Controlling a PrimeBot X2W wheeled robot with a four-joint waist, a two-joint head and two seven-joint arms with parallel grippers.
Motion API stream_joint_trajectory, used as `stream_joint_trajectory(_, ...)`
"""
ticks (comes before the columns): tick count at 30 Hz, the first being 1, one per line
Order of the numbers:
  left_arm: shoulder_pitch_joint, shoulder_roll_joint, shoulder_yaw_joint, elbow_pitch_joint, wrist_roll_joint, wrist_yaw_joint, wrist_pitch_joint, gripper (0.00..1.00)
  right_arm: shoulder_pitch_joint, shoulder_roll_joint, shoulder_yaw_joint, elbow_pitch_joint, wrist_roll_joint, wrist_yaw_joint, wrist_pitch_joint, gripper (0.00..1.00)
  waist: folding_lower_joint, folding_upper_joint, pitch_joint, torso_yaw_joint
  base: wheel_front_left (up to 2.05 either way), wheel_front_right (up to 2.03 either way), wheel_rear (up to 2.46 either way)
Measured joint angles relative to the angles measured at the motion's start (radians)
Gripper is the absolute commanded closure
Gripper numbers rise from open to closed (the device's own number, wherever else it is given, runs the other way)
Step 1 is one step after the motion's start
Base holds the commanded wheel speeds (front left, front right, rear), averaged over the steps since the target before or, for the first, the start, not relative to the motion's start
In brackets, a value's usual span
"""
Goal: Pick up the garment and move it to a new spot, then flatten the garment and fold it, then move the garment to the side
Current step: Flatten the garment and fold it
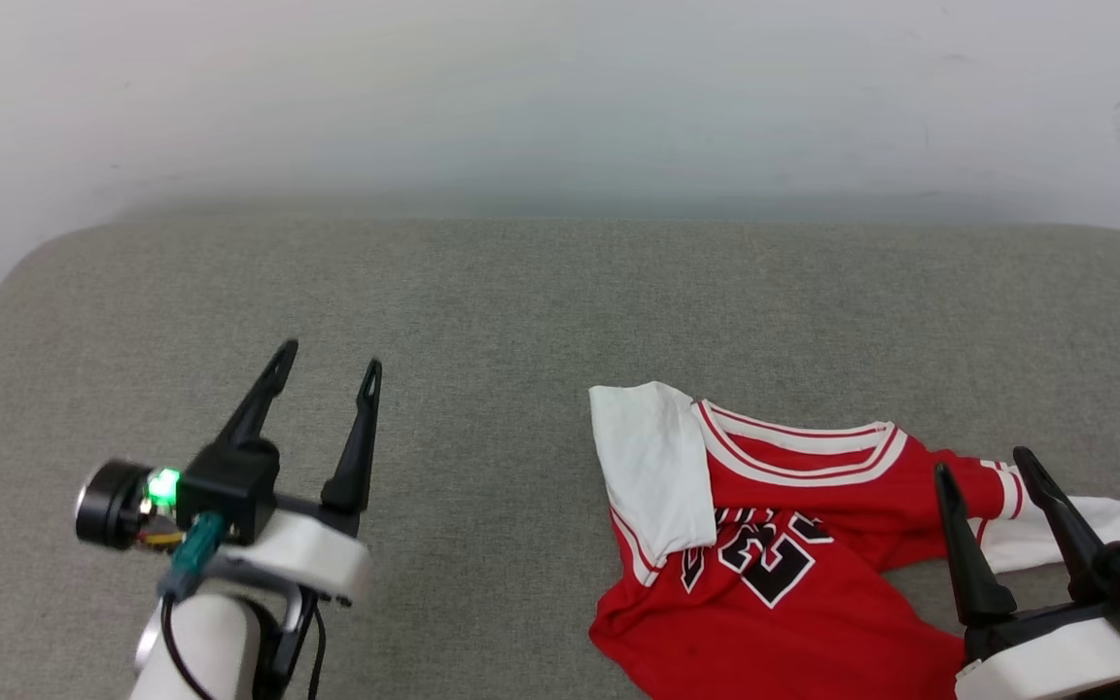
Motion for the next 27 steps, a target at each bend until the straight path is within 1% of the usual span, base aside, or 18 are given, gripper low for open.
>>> stream_joint_trajectory(2,-0.074,0.033,-0.035,0.004,-0.013,-0.023,0.052,0.0,0.0,0.0,0.005,-0.009,-0.003,0.0,0.003,0.0,0.0,0.0,0.009,-0.011,0.0,0.0,0.0)
stream_joint_trajectory(6,-0.213,0.089,-0.149,-0.001,-0.094,-0.04,0.189,0.0,-0.005,-0.003,0.01,-0.013,-0.012,0.0,0.005,0.0,0.0,0.0,0.029,-0.036,0.0,0.0,0.0)
stream_joint_trajectory(9,-0.332,0.155,-0.293,-0.017,-0.219,-0.041,0.31,0.0,-0.019,-0.006,0.017,-0.008,-0.014,0.0,0.003,0.0,0.0001,0.0,0.049,-0.058,0.0,0.0,0.0)
stream_joint_trajectory(11,-0.41,0.196,-0.378,-0.02,-0.307,-0.041,0.409,0.0,-0.033,-0.005,0.018,-0.004,-0.017,0.0,-0.002,0.0,0.0001,0.0,0.066,-0.072,0.0,0.0,0.0)
stream_joint_trajectory(14,-0.523,0.246,-0.488,-0.011,-0.432,-0.041,0.553,0.0,-0.05,-0.004,0.022,0.007,-0.02,0.0,-0.008,0.0,0.0001,0.0,0.091,-0.095,0.0,0.0,0.0)
stream_joint_trajectory(17,-0.639,0.277,-0.599,0.005,-0.522,-0.041,0.689,0.0,-0.07,0.001,0.03,0.019,-0.021,0.0,-0.017,0.0,0.0001,0.0,0.118,-0.12,0.0,0.0,0.0)
stream_joint_trajectory(20,-0.74,0.292,-0.712,0.035,-0.602,-0.041,0.816,0.0,-0.093,0.004,0.039,0.034,-0.028,0.0,-0.029,0.0,0.0001,0.0,0.147,-0.148,0.0,0.0,0.0)
stream_joint_trajectory(23,-0.835,0.301,-0.821,0.063,-0.651,-0.041,0.906,0.0,-0.117,0.011,0.047,0.048,-0.028,0.0,-0.043,0.0,0.0001,0.0,0.178,-0.178,0.0,0.0,0.0)
stream_joint_trajectory(25,-0.877,0.298,-0.882,0.082,-0.701,-0.041,0.955,0.0,-0.132,0.018,0.054,0.062,-0.029,0.0,-0.052,0.0,0.0001,0.0,0.198,-0.199,0.0,0.0,0.0)
stream_joint_trajectory(27,-0.912,0.299,-0.953,0.097,-0.728,-0.041,0.99,0.0,-0.143,0.022,0.058,0.072,-0.029,0.0,-0.061,0.0,0.0001,0.0,0.218,-0.221,0.0,0.0,0.0)
